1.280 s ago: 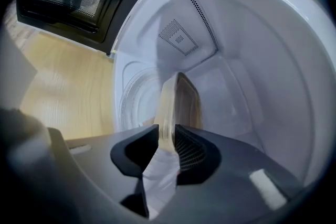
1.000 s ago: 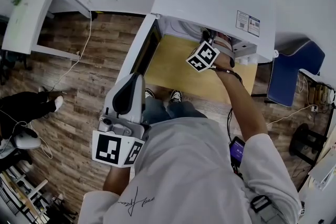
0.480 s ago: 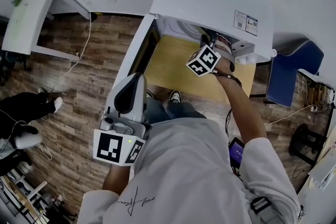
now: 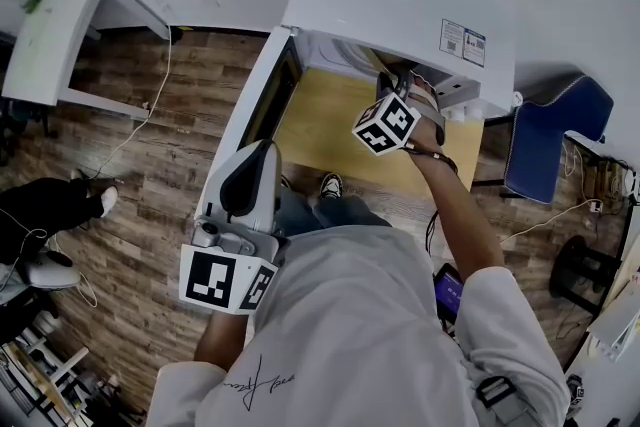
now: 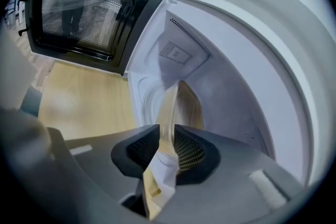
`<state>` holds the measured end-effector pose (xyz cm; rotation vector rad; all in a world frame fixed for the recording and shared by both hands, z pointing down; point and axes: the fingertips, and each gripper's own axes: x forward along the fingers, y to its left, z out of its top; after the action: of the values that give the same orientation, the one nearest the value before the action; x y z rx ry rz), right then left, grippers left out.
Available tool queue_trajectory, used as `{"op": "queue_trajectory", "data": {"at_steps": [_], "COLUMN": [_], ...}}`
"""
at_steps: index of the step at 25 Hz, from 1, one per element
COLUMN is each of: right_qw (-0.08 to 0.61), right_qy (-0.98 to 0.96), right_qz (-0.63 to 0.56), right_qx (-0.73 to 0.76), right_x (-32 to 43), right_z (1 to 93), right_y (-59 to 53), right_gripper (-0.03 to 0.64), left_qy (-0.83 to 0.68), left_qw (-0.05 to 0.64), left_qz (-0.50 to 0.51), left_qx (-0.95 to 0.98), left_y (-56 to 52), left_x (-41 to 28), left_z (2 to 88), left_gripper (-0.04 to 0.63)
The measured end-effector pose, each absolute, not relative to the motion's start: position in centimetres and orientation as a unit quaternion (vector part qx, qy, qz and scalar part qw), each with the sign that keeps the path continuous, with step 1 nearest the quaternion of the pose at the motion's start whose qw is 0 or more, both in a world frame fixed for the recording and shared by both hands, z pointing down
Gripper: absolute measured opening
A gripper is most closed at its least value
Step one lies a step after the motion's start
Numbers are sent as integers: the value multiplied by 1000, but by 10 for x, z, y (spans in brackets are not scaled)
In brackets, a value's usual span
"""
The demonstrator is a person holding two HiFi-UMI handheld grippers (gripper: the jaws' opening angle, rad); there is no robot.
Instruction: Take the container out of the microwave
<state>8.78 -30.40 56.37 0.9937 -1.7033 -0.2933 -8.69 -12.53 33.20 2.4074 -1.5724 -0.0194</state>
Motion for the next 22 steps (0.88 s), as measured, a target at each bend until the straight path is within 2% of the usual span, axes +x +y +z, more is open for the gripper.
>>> {"op": "queue_trajectory", "data": {"at_steps": [22], "right_qw": [506], "right_qy": [-761], "right_qz": [-70], "right_qx": [401], "right_x": [86], "right_z": [539], "right_y": [-276], "right_gripper": [92], "left_qy": [-534], "left_qw": [120], "left_qz": [3], "left_qx": [837], "left_y": [-129], "left_x": [-84], "left_z": [324], "left_gripper": [-1]}}
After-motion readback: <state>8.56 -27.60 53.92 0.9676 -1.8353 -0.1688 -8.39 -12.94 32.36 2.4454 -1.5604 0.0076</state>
